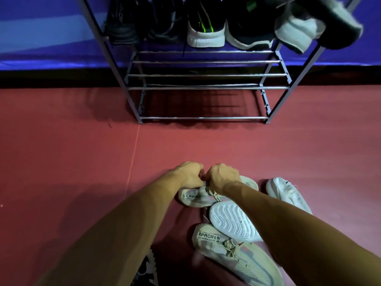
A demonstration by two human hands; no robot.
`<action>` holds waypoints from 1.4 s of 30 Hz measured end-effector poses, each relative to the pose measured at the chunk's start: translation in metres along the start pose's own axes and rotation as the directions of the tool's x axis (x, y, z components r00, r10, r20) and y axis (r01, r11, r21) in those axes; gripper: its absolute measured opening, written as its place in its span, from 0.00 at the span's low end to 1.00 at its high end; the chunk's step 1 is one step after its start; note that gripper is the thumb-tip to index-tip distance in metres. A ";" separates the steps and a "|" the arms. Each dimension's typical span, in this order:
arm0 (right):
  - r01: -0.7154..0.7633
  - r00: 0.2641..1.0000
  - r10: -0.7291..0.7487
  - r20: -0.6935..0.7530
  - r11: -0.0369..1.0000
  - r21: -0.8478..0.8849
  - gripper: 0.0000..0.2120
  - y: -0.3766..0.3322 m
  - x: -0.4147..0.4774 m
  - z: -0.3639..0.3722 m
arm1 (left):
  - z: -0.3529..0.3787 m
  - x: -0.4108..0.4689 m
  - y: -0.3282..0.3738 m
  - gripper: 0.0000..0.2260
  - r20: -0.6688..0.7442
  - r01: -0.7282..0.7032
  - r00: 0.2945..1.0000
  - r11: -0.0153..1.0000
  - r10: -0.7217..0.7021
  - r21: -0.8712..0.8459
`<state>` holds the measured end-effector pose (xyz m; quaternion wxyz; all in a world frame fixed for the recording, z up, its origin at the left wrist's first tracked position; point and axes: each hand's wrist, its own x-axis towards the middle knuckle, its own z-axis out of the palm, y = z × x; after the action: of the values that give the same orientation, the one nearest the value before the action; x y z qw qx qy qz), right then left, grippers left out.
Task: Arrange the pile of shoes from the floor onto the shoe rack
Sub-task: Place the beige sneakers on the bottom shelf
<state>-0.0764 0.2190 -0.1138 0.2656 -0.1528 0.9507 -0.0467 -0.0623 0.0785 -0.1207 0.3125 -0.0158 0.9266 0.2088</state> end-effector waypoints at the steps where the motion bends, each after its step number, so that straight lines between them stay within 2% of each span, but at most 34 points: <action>1: 0.005 1.000 -0.005 -0.018 1.000 0.008 0.14 -0.002 -0.003 -0.004 | -0.003 -0.004 0.003 0.11 -0.012 -0.012 1.000 1.000 0.012 0.002; 3: 0.018 0.998 -0.017 -0.052 1.000 0.013 0.13 -0.008 -0.008 -0.015 | -0.009 -0.010 0.006 0.12 -0.042 -0.022 0.999 0.999 0.024 0.048; 5: 0.028 0.997 -0.027 -0.076 1.000 0.013 0.12 -0.014 -0.014 -0.028 | -0.016 -0.016 0.007 0.19 -0.091 -0.015 0.996 0.991 0.027 0.131; 7: 0.044 0.994 -0.042 -0.102 0.999 0.009 0.13 -0.022 -0.021 -0.045 | -0.027 -0.024 0.008 0.22 -0.123 0.007 0.992 0.984 0.015 0.175; 11: 0.092 0.980 -0.099 -0.171 0.994 -0.053 0.13 -0.042 -0.035 -0.090 | -0.063 -0.044 0.012 0.16 -0.187 0.063 0.982 0.973 -0.021 0.221; 14: 0.132 0.950 -0.149 -0.275 0.988 -0.080 0.13 -0.057 -0.048 -0.134 | -0.096 -0.061 0.020 0.13 -0.278 0.100 0.960 0.972 -0.038 0.211; 17: 0.153 0.921 -0.174 -0.348 0.984 -0.087 0.13 -0.067 -0.058 -0.172 | -0.134 -0.077 0.031 0.14 -0.348 0.128 0.936 0.976 -0.060 0.175; 21: 0.170 0.887 -0.194 -0.420 0.981 -0.095 0.11 -0.058 -0.052 -0.201 | -0.177 -0.081 0.048 0.13 -0.357 0.159 0.928 0.980 -0.107 0.119; 24: 0.144 0.880 -0.144 -0.452 0.989 -0.036 0.17 -0.032 -0.034 -0.211 | -0.200 -0.076 0.046 0.13 -0.371 0.201 0.916 0.976 -0.156 0.086; 26: 0.127 0.920 -0.103 -0.379 0.991 0.041 0.21 -0.020 -0.017 -0.209 | -0.216 -0.072 0.035 0.14 -0.399 0.238 0.890 0.971 -0.221 -0.008; 28: 0.188 0.959 -0.146 -0.242 0.968 0.163 0.23 -0.024 -0.001 -0.201 | -0.229 -0.065 0.016 0.10 -0.395 0.210 0.879 0.960 -0.269 -0.185; 30: 0.266 0.959 -0.208 -0.193 0.895 0.357 0.16 -0.045 0.014 -0.196 | -0.234 -0.057 -0.004 0.08 -0.381 0.136 0.875 0.907 -0.298 -0.399; 32: 0.356 0.932 -0.287 -0.220 0.831 0.428 0.11 -0.069 0.031 -0.196 | -0.234 -0.045 -0.022 0.12 -0.372 0.076 0.869 0.832 -0.325 -0.550; 34: 0.389 0.921 -0.328 -0.212 0.809 0.440 0.10 -0.090 0.050 -0.193 | -0.232 -0.029 -0.040 0.13 -0.366 0.064 0.864 0.797 -0.345 -0.601; 35: 0.375 0.927 -0.312 -0.209 0.791 0.484 0.06 -0.096 0.059 -0.190 | -0.231 -0.022 -0.049 0.12 -0.375 0.055 0.853 0.778 -0.362 -0.626; 36: 0.352 0.936 -0.284 -0.208 0.766 0.538 0.06 -0.100 0.066 -0.186 | -0.230 -0.016 -0.057 0.10 -0.383 0.044 0.839 0.749 -0.387 -0.661; 38: 0.306 0.952 -0.233 -0.200 0.684 0.663 0.12 -0.105 0.079 -0.178 | -0.230 -0.005 -0.071 0.06 -0.411 0.019 0.805 0.713 -0.427 -0.701; 42: 0.255 0.964 -0.217 -0.153 0.592 0.765 0.22 -0.120 0.093 -0.179 | -0.237 0.006 -0.088 0.09 -0.491 -0.103 0.761 0.667 -0.425 -0.738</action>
<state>-0.2128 0.0772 0.0136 0.2759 -0.1463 0.8134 -0.4908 -0.1884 -0.0952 0.0123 -0.0291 -0.2946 0.8073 0.5105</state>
